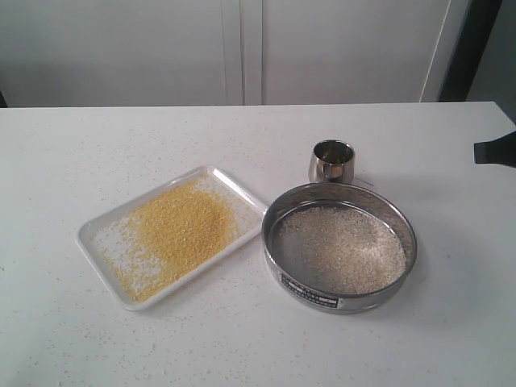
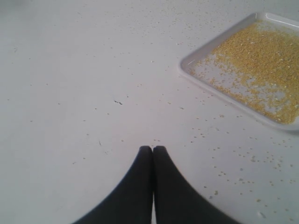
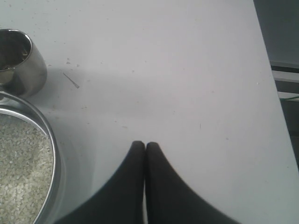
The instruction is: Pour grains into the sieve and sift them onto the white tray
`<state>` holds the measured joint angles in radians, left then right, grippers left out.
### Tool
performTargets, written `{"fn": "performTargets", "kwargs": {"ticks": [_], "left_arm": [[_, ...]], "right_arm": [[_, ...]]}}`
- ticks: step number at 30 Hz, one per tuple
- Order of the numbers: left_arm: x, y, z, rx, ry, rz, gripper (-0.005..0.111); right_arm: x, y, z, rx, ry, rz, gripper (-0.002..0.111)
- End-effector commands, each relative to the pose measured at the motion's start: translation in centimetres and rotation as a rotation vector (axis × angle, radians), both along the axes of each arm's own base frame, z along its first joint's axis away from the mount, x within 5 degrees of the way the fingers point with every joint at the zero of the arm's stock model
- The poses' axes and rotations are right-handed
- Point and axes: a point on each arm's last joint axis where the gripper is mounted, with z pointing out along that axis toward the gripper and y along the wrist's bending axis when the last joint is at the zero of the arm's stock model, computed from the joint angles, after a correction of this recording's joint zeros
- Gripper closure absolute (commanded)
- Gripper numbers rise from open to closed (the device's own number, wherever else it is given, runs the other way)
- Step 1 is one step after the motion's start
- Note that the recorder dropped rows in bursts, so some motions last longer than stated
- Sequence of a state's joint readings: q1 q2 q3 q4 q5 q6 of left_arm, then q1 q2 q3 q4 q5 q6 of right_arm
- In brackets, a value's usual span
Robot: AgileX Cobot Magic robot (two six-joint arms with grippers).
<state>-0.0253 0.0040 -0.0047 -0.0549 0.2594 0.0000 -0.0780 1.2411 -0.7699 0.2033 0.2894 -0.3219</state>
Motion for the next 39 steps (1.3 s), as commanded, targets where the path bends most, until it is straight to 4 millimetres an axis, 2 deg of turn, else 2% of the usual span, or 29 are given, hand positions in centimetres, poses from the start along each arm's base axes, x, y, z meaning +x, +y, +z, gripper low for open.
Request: {"fn": "performTargets", "kwargs": {"ticks": [1, 4, 7, 13, 25, 31, 39], "left_arm": [[0.0, 0.0, -0.1, -0.011, -0.003, 0.002, 0.107], [0.0, 0.0, -0.1, -0.011, -0.003, 0.002, 0.107], [0.0, 0.0, -0.1, -0.011, -0.003, 0.002, 0.107], [0.0, 0.0, -0.1, -0.011, -0.003, 0.002, 0.107], [0.0, 0.0, -0.1, -0.011, -0.003, 0.002, 0.107], [0.0, 0.0, -0.1, -0.011, -0.003, 0.002, 0.107], [0.0, 0.0, -0.1, -0.011, -0.003, 0.002, 0.107]], "right_arm": [[-0.8, 0.1, 1.1, 0.004, -0.051, -0.006, 0.108], [-2.1, 0.2, 3.1, -0.002, -0.131, -0.006, 0.108], [-3.0, 0.6, 4.2, -0.006, -0.180, 0.012, 0.108], [-5.2, 3.3, 6.5, 0.009, -0.285, 0.133, 0.108], [-9.6, 3.8, 9.9, 0.027, -0.468, 0.175, 0.108], [-11.8, 3.5, 11.1, 0.031, -0.547, 0.175, 0.108], [-12.3, 3.5, 11.4, 0.086, -0.563, 0.153, 0.108]]}}
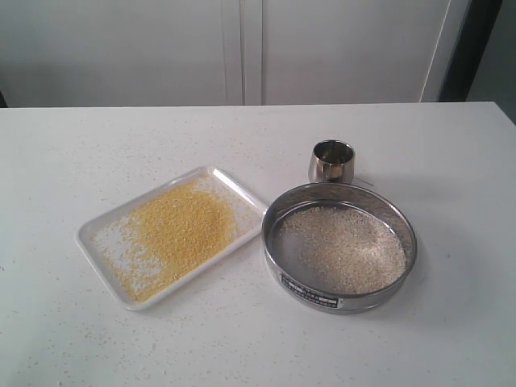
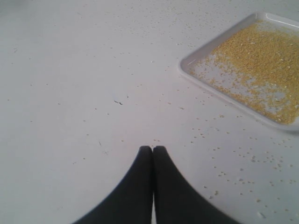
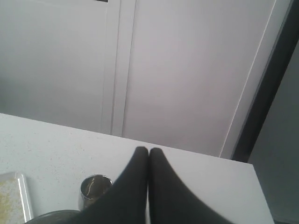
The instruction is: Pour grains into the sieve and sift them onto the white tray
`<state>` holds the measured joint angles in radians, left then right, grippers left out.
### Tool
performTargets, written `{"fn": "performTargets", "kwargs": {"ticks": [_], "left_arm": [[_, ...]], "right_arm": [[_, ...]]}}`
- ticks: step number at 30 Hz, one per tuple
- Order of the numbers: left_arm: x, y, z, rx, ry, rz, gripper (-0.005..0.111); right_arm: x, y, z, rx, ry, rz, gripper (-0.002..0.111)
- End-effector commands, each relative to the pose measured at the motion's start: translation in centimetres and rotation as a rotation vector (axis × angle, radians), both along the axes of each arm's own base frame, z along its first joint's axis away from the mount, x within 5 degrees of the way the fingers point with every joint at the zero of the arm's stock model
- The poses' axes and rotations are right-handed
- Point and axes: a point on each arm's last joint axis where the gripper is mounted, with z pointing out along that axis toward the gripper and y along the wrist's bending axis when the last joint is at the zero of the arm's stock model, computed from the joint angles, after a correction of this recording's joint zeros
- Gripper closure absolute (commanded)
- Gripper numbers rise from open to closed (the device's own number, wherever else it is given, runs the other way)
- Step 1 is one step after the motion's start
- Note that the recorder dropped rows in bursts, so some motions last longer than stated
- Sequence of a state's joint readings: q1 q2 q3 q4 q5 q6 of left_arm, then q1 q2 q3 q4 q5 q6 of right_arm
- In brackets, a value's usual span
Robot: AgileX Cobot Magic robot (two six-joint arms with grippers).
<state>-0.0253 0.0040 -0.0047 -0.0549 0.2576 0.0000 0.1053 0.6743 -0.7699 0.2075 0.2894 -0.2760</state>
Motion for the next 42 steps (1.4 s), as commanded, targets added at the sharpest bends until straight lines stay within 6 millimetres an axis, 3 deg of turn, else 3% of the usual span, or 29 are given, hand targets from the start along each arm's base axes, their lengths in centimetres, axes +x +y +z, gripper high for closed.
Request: {"fn": "performTargets", "kwargs": {"ticks": [1, 10, 19, 28, 42], "left_arm": [[0.0, 0.0, -0.1, -0.011, -0.001, 0.002, 0.107], [0.0, 0.0, -0.1, -0.011, -0.001, 0.002, 0.107], [0.0, 0.0, -0.1, -0.011, -0.001, 0.002, 0.107], [0.0, 0.0, -0.1, -0.011, -0.001, 0.002, 0.107], [0.0, 0.0, -0.1, -0.011, -0.001, 0.002, 0.107]], "right_arm": [[-0.2, 0.0, 0.0, 0.048, 0.002, -0.001, 0.108], [-0.4, -0.1, 0.1, 0.175, 0.017, -0.021, 0.108], [-2.5, -0.4, -0.7, 0.166, -0.019, -0.026, 0.108], [-4.3, -0.6, -3.6, 0.210, -0.003, -0.033, 0.108], [-6.9, -0.9, -10.4, 0.185, 0.029, -0.041, 0.108]]}}
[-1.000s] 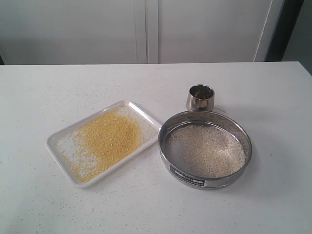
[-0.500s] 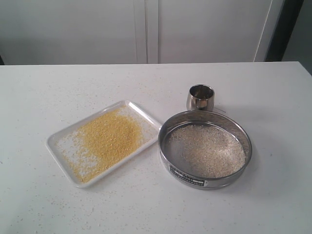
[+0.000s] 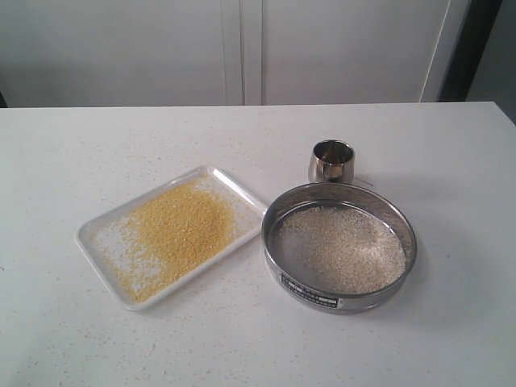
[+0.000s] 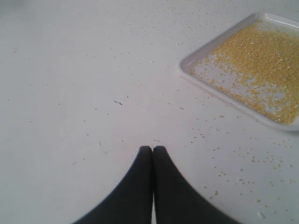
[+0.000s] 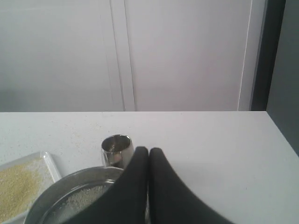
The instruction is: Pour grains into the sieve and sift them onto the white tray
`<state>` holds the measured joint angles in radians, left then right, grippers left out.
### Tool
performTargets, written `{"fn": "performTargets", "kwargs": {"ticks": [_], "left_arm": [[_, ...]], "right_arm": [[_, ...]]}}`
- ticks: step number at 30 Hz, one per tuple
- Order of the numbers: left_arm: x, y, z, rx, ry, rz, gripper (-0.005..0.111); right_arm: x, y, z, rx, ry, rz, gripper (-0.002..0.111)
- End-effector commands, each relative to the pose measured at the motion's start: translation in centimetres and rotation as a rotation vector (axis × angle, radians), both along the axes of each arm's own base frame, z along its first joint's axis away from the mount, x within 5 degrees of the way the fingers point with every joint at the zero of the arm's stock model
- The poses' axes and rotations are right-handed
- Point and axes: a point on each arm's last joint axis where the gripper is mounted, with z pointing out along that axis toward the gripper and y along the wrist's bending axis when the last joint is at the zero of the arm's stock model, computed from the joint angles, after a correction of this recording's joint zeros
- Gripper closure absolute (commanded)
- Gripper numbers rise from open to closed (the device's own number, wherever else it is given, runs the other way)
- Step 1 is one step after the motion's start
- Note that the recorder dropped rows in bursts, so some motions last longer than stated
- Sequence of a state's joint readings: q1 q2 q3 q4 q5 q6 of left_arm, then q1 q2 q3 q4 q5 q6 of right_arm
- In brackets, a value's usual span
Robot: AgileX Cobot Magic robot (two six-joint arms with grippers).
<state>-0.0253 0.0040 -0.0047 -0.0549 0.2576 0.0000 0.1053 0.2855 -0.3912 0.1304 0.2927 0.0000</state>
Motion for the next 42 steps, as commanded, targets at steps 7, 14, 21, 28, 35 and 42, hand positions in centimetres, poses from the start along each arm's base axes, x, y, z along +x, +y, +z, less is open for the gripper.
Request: {"fn": "performTargets", "kwargs": {"ticks": [7, 14, 21, 28, 35, 42], "left_arm": [[0.0, 0.0, -0.1, -0.011, -0.001, 0.002, 0.107], [0.0, 0.0, -0.1, -0.011, -0.001, 0.002, 0.107], [0.0, 0.0, -0.1, -0.011, -0.001, 0.002, 0.107], [0.0, 0.0, -0.1, -0.011, -0.001, 0.002, 0.107], [0.0, 0.0, -0.1, -0.011, -0.001, 0.002, 0.107], [0.0, 0.0, -0.1, -0.011, -0.001, 0.002, 0.107]], "right_arm": [[-1.2, -0.2, -4.9, -0.023, 0.027, -0.001, 0.108], [-1.3, -0.4, -8.0, -0.082, 0.019, -0.014, 0.108], [-1.3, -0.4, -10.2, -0.082, 0.005, -0.018, 0.108], [-1.2, -0.4, -9.9, -0.101, -0.056, -0.024, 0.108], [-1.3, -0.5, -10.6, -0.154, 0.023, -0.021, 0.108], [-1.5, -0.6, -11.7, -0.169, 0.139, -0.015, 0.108]]}}
